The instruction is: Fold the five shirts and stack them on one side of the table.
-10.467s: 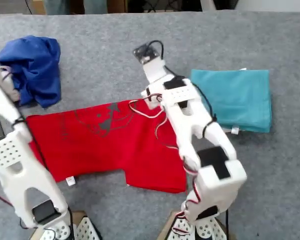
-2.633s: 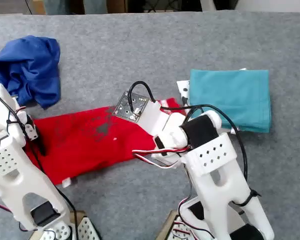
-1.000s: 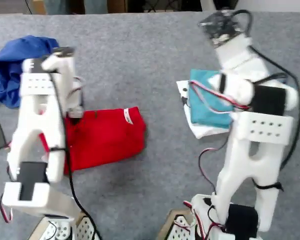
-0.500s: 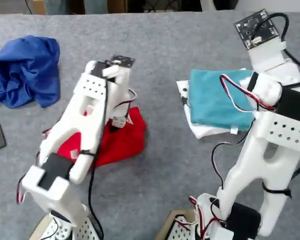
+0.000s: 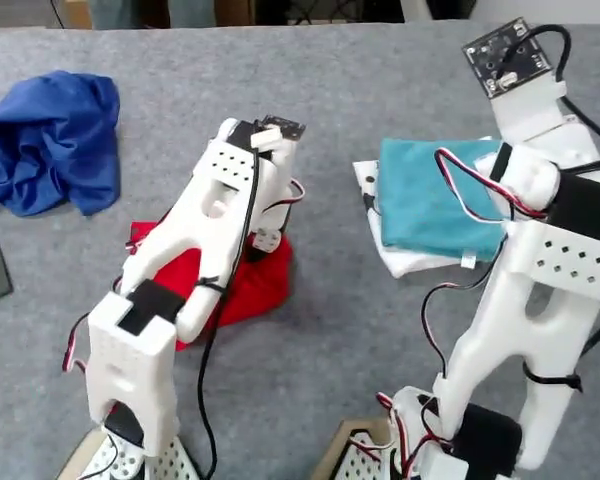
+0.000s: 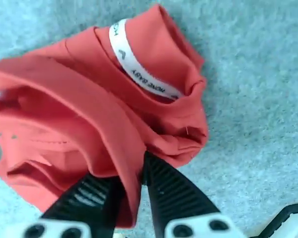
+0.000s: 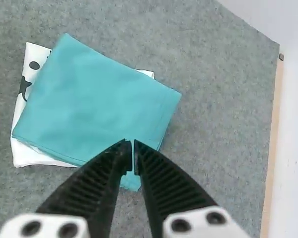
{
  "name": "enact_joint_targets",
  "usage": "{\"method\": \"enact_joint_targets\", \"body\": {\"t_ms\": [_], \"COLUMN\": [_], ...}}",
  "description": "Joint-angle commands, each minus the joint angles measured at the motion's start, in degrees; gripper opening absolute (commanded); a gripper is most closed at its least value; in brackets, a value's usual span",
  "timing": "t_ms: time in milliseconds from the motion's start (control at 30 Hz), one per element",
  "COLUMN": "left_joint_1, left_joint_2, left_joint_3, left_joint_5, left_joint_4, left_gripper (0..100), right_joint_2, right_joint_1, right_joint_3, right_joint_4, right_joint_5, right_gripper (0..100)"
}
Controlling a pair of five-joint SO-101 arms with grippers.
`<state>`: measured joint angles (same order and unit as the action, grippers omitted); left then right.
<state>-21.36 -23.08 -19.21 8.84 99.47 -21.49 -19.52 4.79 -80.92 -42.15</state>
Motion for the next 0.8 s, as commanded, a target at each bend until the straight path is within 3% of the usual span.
{"method": "enact_joint_targets", "body": {"t_ms": [0,100,233,367,533,767], "left_joint_1": [-0.6,-0.1,1.8,2.9,5.8,21.5], "left_joint_2": [-0.7,-2.7,-2.7,-1.0,6.6,26.3], "left_joint_3": [-3.0,-3.0,-3.7,-7.0,-8.7,-5.1], "left_joint_5": [0.5,1.7,11.6,14.8,14.3,5.7], "left_joint_4": [-0.4,-0.1,0.0,1.3,1.4,1.4], "left_gripper": [3,8,20,25,25,25], "right_joint_2": [-0.1,-0.1,-0.1,-0.1,-0.1,0.1], "right_joint_1": [0.7,0.7,3.0,5.8,13.2,31.2], "right_joint_3": [2.6,2.4,-0.1,-2.1,-4.0,-9.3], "right_joint_4": [0.9,1.1,3.6,4.6,1.4,-0.5], "right_joint_5": [-0.2,-0.2,-0.1,-0.1,2.6,17.6], "right_gripper": [1.5,1.5,1.5,1.5,1.5,1.5]}}
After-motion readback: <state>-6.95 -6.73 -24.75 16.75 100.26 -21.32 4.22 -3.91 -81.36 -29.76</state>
